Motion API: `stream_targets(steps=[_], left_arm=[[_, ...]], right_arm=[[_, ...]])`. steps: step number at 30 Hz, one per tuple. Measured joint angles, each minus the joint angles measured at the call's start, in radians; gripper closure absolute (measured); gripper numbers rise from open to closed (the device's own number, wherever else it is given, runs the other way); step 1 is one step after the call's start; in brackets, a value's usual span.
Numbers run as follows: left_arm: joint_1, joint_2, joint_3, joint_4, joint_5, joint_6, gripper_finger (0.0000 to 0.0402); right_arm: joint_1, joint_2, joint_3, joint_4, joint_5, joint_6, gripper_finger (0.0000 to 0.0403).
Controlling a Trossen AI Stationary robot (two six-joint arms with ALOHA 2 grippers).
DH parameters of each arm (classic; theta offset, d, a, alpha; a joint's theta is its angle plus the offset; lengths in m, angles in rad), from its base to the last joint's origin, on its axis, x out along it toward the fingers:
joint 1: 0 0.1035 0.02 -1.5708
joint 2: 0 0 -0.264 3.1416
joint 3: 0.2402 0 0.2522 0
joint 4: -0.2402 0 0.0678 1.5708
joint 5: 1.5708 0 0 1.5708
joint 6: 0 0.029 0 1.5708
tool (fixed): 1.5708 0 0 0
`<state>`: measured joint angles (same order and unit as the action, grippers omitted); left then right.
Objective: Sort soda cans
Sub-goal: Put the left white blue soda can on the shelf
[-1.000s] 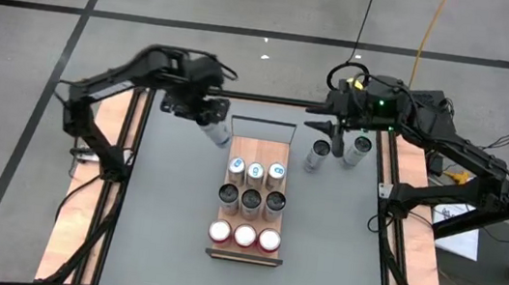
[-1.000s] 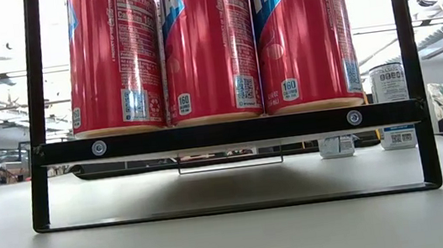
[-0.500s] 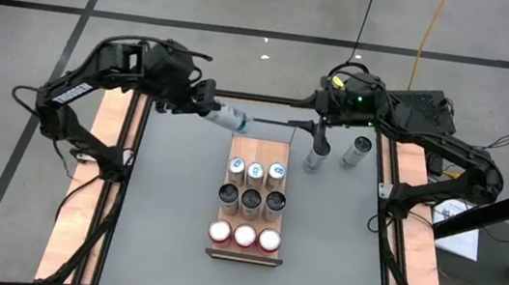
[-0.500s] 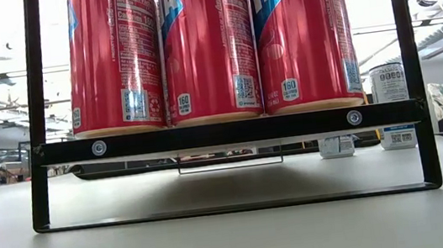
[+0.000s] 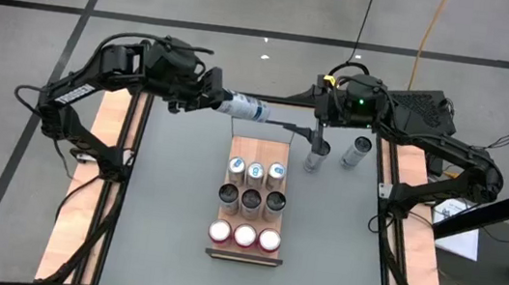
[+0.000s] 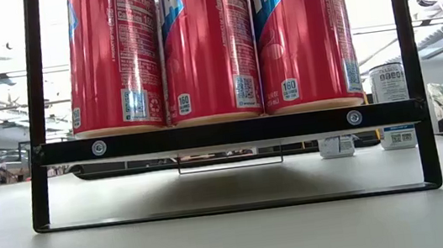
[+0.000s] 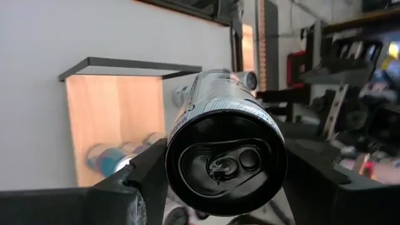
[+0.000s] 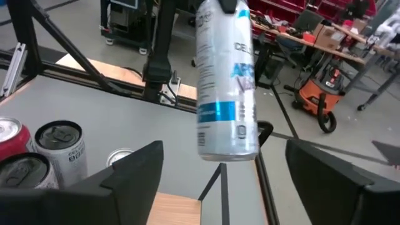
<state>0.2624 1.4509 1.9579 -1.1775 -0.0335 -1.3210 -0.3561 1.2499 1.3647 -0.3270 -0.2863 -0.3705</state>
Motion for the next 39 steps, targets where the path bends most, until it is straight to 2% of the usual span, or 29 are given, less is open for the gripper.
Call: stream_targets(steps=[10, 22, 39], left_arm=[[-0.061, 0.010, 0.000, 0.068, -0.094, -0.074, 0.0155], [-0.120, 0.056, 0.000, 0.153, -0.102, -0.087, 0.0150], [-0.128, 0.095, -0.001, 0.235, -0.101, -0.053, 0.0148]], right_arm=[[0.000, 0.000, 0.000, 0.009, 0.051, -0.077, 0.0069], [0.005, 0.007, 0.000, 0.001, 0.046, -0.171, 0.0069], [0.032, 0.072, 0.001, -0.026, 0.031, -0.124, 0.0069]])
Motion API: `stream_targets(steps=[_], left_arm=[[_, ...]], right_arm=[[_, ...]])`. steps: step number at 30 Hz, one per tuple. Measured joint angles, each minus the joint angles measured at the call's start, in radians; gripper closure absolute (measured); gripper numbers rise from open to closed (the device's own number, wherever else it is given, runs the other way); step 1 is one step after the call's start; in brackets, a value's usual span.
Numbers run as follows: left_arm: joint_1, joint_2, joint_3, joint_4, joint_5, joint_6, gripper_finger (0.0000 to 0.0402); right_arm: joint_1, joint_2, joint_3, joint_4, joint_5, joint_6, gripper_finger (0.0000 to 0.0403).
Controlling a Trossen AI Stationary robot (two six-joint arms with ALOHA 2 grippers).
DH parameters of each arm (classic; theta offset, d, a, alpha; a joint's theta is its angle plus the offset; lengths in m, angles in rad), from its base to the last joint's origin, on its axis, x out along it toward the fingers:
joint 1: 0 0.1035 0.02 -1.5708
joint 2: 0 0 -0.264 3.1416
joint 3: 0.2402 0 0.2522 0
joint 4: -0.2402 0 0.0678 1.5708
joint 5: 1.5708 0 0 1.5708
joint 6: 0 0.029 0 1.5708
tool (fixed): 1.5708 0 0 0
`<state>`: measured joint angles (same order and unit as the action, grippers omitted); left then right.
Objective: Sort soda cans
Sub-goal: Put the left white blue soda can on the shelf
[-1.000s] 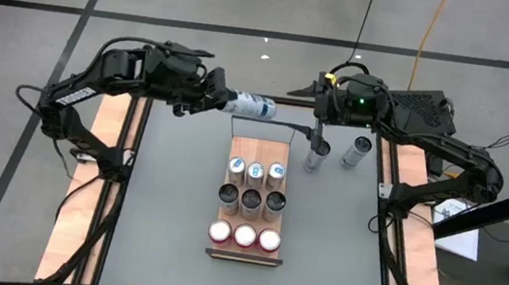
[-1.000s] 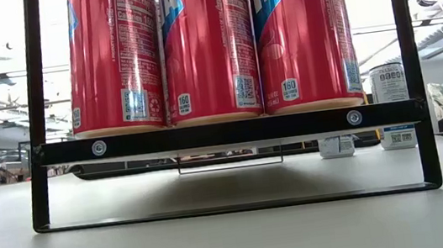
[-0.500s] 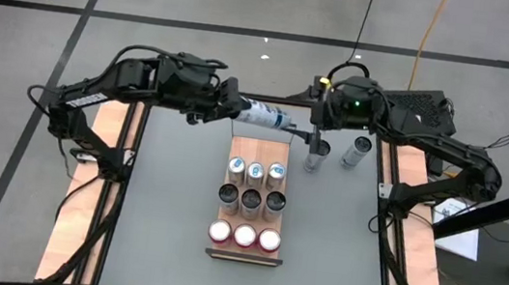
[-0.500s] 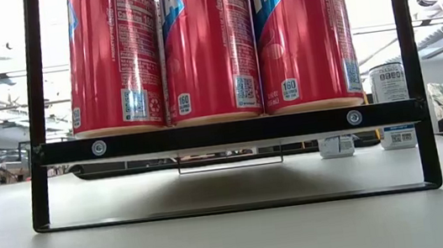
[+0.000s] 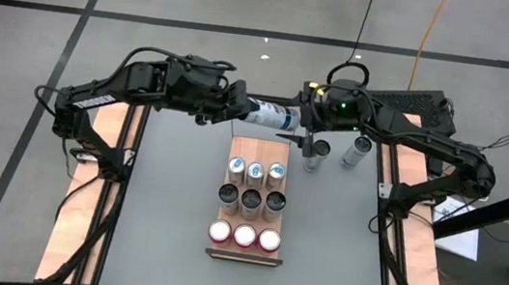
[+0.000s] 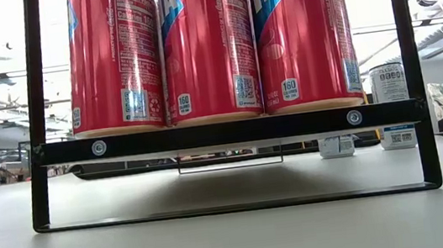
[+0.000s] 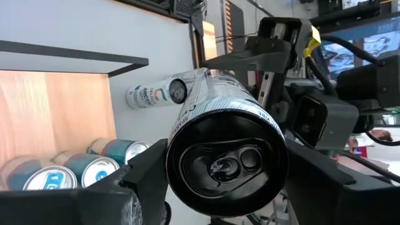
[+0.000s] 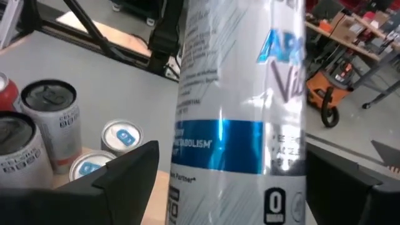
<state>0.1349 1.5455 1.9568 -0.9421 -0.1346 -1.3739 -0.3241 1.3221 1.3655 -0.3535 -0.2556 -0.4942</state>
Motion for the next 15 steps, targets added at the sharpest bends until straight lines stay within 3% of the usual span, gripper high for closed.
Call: stream_targets(steps=[4, 15], left_arm=[[0.000, 0.001, 0.000, -0.002, 0.002, 0.001, 0.0148], [0.000, 0.001, 0.000, -0.012, 0.002, 0.014, 0.0148]], right_arm=[[0.001, 0.002, 0.000, -0.008, 0.017, -0.005, 0.0085], [0.001, 0.001, 0.000, -0.017, 0.020, -0.009, 0.0187]])
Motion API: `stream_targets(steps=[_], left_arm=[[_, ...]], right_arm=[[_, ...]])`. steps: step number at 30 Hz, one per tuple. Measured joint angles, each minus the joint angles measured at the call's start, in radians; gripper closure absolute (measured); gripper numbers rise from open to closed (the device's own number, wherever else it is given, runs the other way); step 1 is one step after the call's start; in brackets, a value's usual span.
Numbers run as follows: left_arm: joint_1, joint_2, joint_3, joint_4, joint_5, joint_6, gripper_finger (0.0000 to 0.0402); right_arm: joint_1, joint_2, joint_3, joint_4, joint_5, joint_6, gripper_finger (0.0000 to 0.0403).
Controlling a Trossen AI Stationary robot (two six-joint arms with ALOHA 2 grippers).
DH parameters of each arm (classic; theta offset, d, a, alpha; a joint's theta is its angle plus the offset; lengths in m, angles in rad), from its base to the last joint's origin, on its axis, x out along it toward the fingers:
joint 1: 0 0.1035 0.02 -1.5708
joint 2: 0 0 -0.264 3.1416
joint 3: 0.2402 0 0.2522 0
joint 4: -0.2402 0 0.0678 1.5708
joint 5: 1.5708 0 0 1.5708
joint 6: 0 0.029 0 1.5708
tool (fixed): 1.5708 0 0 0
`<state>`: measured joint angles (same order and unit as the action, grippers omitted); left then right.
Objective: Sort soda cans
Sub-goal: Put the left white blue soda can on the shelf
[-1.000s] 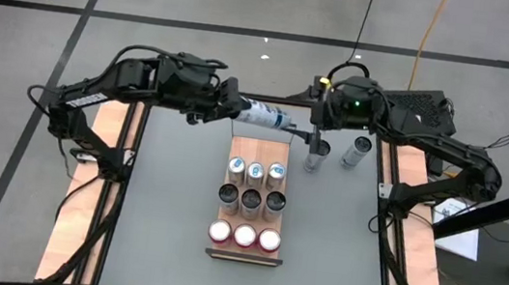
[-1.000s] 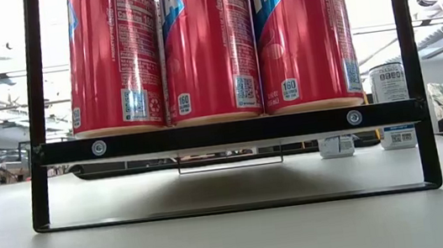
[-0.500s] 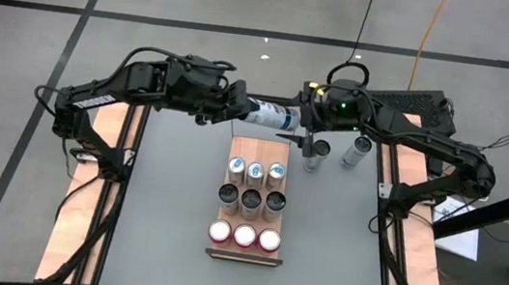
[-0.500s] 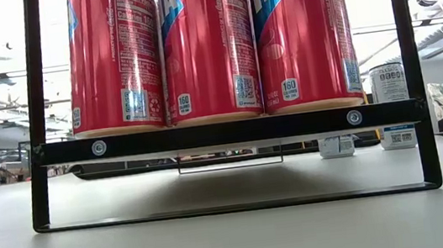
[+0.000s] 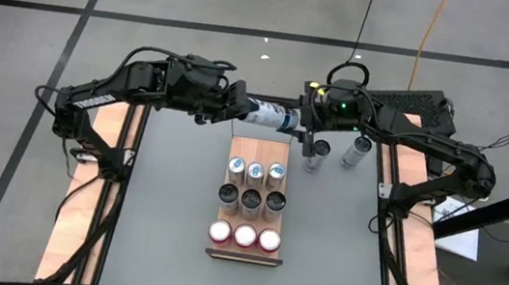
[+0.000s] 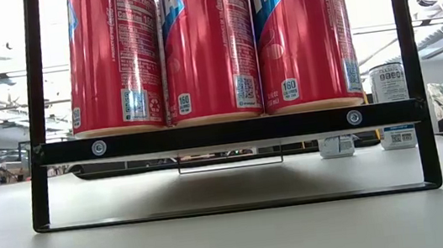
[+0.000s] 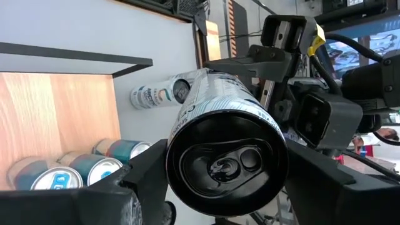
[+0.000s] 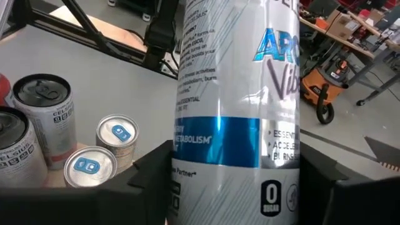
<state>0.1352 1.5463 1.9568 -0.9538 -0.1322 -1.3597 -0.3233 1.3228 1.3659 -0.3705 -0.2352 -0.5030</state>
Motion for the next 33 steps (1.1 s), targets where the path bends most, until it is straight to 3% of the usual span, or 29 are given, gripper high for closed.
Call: stream_targets(steps=[7, 12, 19, 26, 33], left_arm=[[0.000, 0.000, 0.000, 0.005, 0.000, 0.052, 0.0137], [-0.002, 0.000, 0.000, 0.006, 0.003, 0.128, 0.0088], [0.000, -0.001, 0.002, 0.023, -0.072, 0.242, 0.0037], [0.001, -0.010, 0.003, 0.183, -0.146, 0.451, 0.0028], [0.008, -0.009, 0.003, 0.216, -0.173, 0.611, 0.0028]], right_arm=[[0.002, 0.000, 0.000, -0.001, 0.002, 0.013, 0.0184], [0.004, 0.000, 0.000, -0.014, -0.027, 0.048, 0.0188], [0.005, 0.002, -0.002, -0.029, -0.064, 0.105, 0.0189], [0.004, 0.002, -0.002, -0.068, -0.061, 0.145, 0.0189], [-0.002, 0.002, -0.002, -0.065, -0.074, 0.198, 0.0190]])
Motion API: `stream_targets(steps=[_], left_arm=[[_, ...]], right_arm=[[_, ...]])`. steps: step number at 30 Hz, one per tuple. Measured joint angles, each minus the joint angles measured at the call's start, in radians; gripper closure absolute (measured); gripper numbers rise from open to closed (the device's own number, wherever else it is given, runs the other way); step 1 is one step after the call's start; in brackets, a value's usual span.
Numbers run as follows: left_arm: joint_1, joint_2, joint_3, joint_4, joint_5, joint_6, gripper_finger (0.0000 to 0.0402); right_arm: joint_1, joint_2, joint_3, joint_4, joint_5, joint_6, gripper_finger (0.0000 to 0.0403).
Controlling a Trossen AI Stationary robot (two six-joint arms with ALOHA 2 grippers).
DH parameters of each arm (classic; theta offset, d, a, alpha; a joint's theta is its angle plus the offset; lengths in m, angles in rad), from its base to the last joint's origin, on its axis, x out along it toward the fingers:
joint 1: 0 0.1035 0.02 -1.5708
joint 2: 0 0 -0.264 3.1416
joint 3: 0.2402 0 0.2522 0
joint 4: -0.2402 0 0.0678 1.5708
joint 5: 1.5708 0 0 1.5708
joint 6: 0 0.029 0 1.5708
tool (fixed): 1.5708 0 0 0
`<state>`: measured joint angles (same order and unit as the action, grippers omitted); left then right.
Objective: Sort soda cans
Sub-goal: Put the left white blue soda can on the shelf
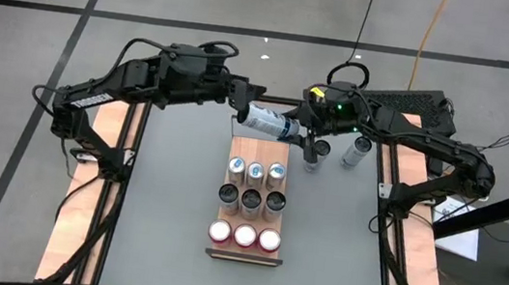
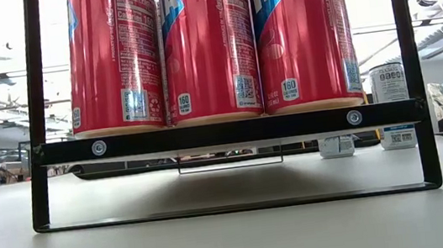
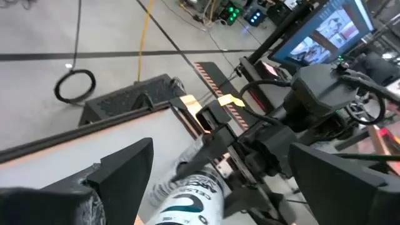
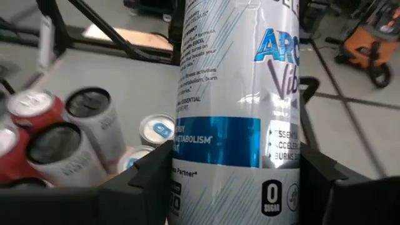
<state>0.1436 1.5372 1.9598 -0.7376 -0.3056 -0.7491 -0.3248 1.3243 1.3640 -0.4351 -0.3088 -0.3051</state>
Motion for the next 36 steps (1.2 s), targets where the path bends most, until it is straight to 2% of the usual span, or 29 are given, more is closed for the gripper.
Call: stream_targets(steps=[8, 21, 32, 36], left_arm=[[0.000, 0.001, -0.001, 0.092, -0.071, 0.058, 0.0028], [-0.004, 0.001, 0.030, 0.157, -0.071, 0.138, 0.0029], [-0.034, 0.001, 0.099, 0.152, -0.065, 0.240, 0.0029], [-0.049, 0.001, 0.139, 0.127, -0.024, 0.285, 0.0029]], right_arm=[[-0.023, 0.000, 0.000, -0.017, -0.144, 0.105, 0.0190], [-0.047, -0.001, 0.000, -0.079, -0.300, 0.116, 0.0190], [-0.100, -0.001, 0.001, -0.094, -0.437, 0.214, 0.0190], [-0.114, -0.001, 0.002, -0.093, -0.508, 0.262, 0.0190]])
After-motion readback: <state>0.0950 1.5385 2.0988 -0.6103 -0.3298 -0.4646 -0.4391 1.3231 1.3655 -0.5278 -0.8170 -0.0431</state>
